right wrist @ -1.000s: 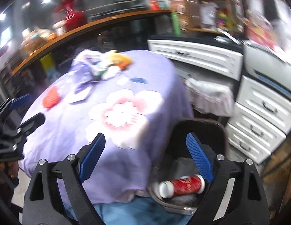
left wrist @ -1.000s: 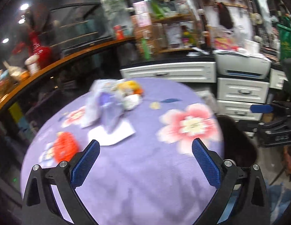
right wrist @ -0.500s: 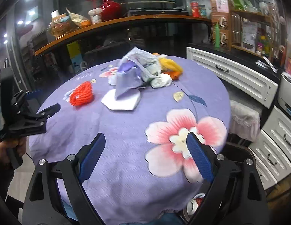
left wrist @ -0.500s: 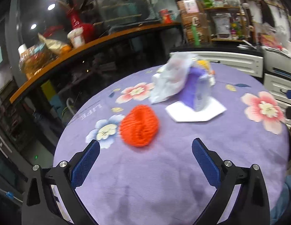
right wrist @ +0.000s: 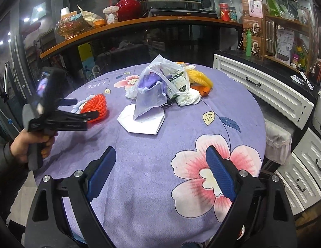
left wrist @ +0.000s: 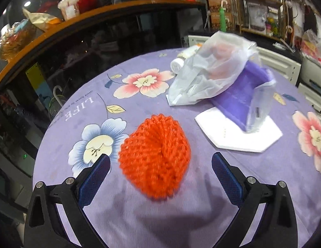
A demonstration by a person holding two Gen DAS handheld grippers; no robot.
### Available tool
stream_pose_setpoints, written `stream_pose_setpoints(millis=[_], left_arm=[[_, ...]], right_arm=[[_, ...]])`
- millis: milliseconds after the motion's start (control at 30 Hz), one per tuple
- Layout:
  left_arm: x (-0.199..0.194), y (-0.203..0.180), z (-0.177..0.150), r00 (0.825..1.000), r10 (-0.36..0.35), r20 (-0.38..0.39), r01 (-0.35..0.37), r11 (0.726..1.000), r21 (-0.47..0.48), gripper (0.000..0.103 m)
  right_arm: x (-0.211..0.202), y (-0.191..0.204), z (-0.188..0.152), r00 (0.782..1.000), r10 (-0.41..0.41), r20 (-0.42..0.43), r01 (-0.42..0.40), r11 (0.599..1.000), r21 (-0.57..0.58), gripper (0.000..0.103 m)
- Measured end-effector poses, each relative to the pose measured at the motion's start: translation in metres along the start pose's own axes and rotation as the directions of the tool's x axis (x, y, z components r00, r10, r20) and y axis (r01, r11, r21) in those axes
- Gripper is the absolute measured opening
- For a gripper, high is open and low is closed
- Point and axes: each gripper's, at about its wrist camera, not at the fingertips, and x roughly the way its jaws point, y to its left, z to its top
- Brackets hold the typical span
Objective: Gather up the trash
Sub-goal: 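Move the left tool back to the table and grasp the orange mesh net, then grasp the white plastic bag with the right tool while the left tool holds the net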
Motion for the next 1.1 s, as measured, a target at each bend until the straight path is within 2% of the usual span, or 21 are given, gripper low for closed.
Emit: stream_pose_setpoints(millis=[33,133,200,300,367,533,733,900,967,1100], left_arm=[[0.004,-0.001,0.002,1.000,0.007,-0.006,-0.007,1.000,0.002,0.095],[0.011,0.003,0.004,1.000,0.015,-0.021,-0.016,1.000,-0.012,0.076],[0.014,0.008,0.004,0.999,0.019,-0.031,-0.020,0.999,-0.042,0.055],[0.010,0.014,0.002,1.000,0.009,-0.020,-0.011,0.996,-0.087,0.035],[-0.001,0.017,-0.001,1.000,0.012,0.006,-0.011,0.994,-0.111,0.029],[-0.031,0.016,-0.006,0.995,0.043,0.088,-0.032,0.992,-0.119,0.025],[-0.072,0.013,-0.012,0.986,-0.001,0.169,0.026,0.989,-0.146,0.024],[-0.087,0.007,-0.012,0.978,-0.036,0.204,0.064,0.989,-0.132,0.024],[-0.090,0.003,-0.013,0.976,-0.050,0.213,0.078,0.989,-0.123,0.024],[-0.090,0.000,-0.017,0.974,-0.071,0.214,0.096,0.990,-0.107,0.024]], right_arm=[[0.001,0.000,0.001,1.000,-0.001,-0.001,0.001,1.000,-0.003,0.088],[0.007,0.000,0.004,1.000,-0.004,-0.004,0.004,1.000,-0.007,0.088],[0.011,-0.001,0.006,1.000,0.003,-0.008,-0.003,1.000,-0.001,0.088],[0.018,-0.001,0.010,1.000,0.016,-0.013,-0.016,1.000,0.008,0.088],[0.021,-0.001,0.014,1.000,0.020,-0.006,-0.020,1.000,0.011,0.088],[0.031,0.000,0.032,0.999,0.049,0.008,-0.049,0.998,0.031,0.088],[0.051,0.002,0.074,0.996,0.081,0.020,-0.082,0.995,0.051,0.088],[0.075,0.000,0.109,0.994,0.105,0.019,-0.107,0.990,0.093,0.088],[0.086,0.002,0.122,0.997,0.078,0.016,-0.079,0.994,0.070,0.088],[0.103,0.001,0.137,0.999,-0.048,0.006,0.049,0.999,-0.011,0.086]])
